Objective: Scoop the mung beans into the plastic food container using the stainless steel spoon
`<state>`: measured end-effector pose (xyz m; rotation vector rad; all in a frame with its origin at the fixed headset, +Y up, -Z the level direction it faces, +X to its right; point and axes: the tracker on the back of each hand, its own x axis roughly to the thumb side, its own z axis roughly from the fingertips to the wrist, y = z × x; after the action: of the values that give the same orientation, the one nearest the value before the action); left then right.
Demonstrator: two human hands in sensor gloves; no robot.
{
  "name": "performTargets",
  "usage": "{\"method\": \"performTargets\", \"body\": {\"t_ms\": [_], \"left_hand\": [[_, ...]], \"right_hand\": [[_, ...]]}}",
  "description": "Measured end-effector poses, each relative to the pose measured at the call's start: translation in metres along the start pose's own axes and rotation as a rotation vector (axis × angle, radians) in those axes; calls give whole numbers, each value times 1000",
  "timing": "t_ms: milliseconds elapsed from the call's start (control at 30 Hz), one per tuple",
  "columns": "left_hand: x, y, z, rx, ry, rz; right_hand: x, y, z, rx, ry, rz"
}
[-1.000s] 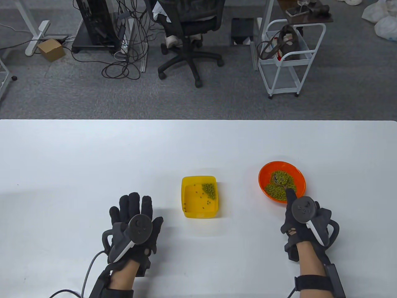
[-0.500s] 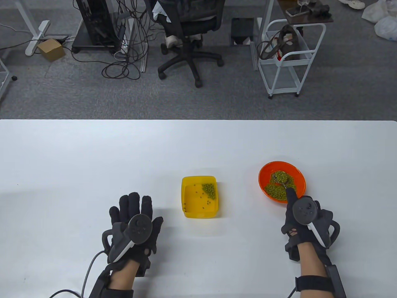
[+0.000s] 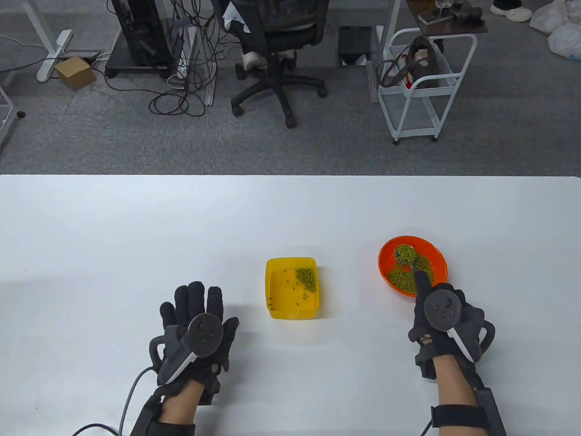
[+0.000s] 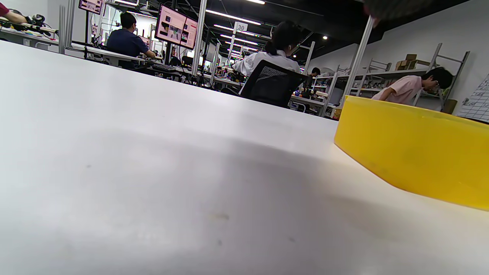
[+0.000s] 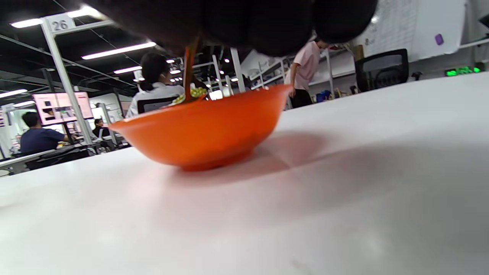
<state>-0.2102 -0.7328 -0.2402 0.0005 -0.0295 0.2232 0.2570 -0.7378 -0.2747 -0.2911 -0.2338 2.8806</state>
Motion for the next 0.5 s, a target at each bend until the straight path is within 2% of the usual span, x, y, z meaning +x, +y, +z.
{"method": "performTargets", "body": {"t_ms": [333, 500], "left_hand": [[0, 0, 0, 0, 0, -2], [0, 0, 0, 0, -2, -3]], "right_hand": [[46, -11, 13, -53, -147, -48], [86, -10, 29, -33, -258, -77]]}}
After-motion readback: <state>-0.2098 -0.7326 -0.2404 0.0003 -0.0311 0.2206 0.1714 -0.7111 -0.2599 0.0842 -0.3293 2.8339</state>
